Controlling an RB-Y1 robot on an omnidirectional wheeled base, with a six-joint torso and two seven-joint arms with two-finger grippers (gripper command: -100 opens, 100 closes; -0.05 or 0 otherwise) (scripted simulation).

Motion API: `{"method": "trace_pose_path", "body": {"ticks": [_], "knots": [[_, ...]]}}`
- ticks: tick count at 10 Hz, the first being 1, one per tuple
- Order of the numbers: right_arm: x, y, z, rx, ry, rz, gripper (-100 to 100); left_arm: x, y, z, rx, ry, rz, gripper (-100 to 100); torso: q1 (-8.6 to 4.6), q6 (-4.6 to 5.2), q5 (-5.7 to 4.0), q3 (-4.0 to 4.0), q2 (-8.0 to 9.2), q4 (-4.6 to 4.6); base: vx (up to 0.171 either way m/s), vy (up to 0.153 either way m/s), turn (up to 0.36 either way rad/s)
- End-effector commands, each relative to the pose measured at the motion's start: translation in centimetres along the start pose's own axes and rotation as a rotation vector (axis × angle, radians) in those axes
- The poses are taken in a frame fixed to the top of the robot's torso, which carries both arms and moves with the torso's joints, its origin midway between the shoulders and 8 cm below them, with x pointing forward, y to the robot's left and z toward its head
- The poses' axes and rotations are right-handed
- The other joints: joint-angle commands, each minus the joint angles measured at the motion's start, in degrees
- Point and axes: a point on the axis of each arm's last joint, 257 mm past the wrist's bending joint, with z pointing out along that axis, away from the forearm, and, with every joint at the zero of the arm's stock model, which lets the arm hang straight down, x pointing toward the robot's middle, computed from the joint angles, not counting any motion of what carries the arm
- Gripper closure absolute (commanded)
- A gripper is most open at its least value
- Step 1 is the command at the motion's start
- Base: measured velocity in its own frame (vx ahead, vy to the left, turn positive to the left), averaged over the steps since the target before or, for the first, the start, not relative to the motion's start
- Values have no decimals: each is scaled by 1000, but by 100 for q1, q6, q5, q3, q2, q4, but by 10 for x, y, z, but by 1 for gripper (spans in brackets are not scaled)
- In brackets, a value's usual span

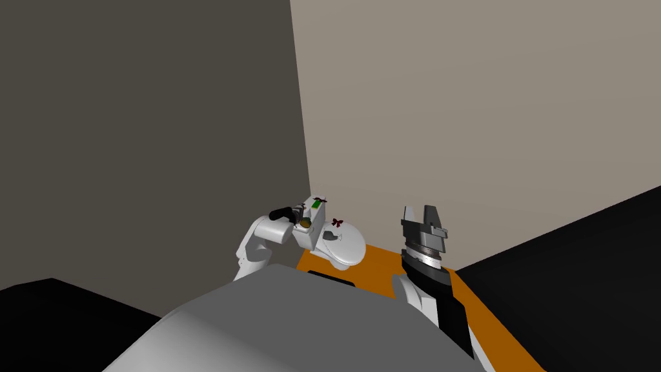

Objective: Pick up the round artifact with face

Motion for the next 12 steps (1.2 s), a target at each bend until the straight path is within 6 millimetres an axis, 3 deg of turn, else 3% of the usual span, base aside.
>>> {"method": "trace_pose_path", "body": {"ticks": [1, 12], "knots": [[0, 0, 0, 0, 0, 0, 0, -1, 11, -1, -45, -5, -5, -100, 0, 0, 0, 0, 0, 0, 27, 10, -11], [0, 0, 0, 0, 0, 0, 0, 12, 79, -32, -317, 12, -77, -100, 10, -1, 2, -7, -12, -3, 51, 23, -19]]}}
